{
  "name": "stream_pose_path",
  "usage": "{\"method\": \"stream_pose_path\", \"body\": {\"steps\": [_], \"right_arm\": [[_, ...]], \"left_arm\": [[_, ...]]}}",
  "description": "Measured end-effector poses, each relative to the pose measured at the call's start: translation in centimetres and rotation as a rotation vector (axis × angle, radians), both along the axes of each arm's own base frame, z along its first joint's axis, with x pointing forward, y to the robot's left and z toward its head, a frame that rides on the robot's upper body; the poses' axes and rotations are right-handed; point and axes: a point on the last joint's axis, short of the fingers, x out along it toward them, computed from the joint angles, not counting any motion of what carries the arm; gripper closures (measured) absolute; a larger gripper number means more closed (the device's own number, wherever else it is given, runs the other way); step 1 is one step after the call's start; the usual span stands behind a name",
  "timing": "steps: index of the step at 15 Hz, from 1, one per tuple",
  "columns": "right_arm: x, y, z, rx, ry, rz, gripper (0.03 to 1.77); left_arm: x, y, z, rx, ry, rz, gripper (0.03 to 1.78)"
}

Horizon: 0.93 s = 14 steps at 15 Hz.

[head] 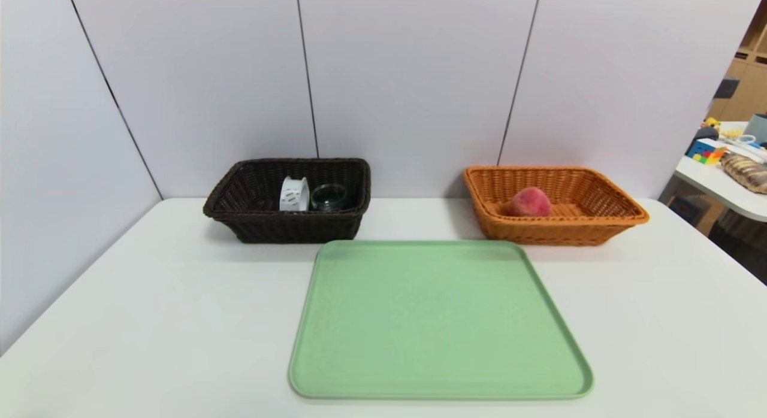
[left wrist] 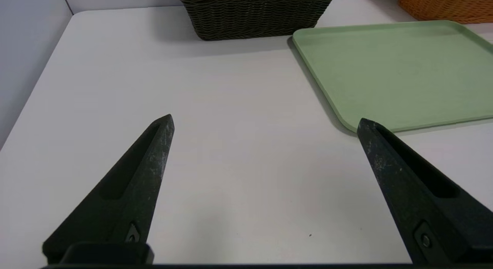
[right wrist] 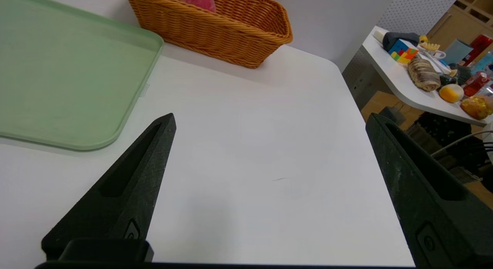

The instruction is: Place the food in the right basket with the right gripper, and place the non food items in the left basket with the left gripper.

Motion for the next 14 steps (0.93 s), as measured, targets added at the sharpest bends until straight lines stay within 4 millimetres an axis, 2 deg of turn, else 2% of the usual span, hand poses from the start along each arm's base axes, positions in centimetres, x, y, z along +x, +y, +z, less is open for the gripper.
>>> {"method": "stream_pose_path", "body": {"steps": [5, 14], "right_arm": [[-0.1, 0.0, -0.3, 0.000, -0.001, 0.011, 0.10], [-0.1, 0.0, -2.8, 0.007, 0.026, 0.003, 0.10]], "left_arm": [[-0.2, 0.0, -1.5, 0.009, 0.011, -0.026, 0.12], [-0.1, 0.0, -3.4, 0.008, 0.043, -0.019, 0.12]]}}
